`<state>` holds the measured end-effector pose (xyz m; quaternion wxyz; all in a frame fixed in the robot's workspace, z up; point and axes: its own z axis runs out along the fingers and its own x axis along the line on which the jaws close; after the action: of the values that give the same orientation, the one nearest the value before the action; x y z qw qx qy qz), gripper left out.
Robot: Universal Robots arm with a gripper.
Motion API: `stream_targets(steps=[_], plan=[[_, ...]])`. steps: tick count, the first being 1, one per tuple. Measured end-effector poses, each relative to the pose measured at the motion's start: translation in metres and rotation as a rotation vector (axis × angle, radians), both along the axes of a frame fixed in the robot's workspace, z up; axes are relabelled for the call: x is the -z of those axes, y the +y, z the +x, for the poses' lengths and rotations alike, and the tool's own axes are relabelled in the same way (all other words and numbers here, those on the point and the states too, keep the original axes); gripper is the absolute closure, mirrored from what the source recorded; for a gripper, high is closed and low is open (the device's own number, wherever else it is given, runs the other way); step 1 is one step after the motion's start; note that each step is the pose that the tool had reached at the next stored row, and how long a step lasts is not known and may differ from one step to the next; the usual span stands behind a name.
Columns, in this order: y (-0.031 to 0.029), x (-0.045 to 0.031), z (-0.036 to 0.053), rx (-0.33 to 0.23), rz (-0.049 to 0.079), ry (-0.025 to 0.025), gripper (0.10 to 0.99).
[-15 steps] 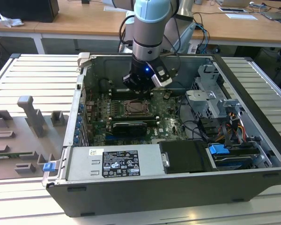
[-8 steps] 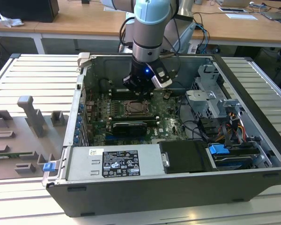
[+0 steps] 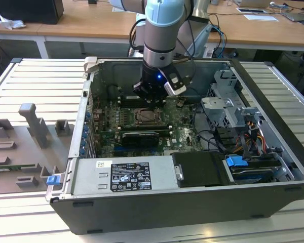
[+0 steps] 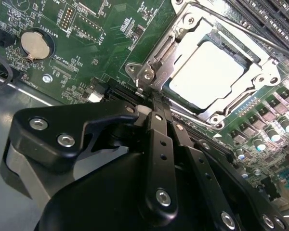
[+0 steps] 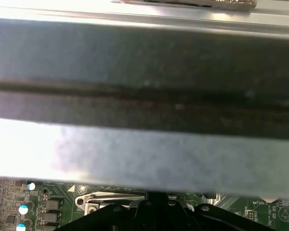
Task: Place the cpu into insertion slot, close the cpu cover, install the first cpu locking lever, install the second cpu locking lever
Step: 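Install the first cpu locking lever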
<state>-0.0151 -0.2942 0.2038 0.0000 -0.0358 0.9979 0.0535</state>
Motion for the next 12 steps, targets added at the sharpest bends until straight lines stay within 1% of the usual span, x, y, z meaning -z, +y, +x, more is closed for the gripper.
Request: stream_targets(steps=[5, 12], plan=[[0.0001, -0.0006, 0.0001, 0.0, -0.002, -0.0001, 0.98], [0.0, 0.0008, 0.0003, 0.0, -0.027, 0.0002, 0.98]])
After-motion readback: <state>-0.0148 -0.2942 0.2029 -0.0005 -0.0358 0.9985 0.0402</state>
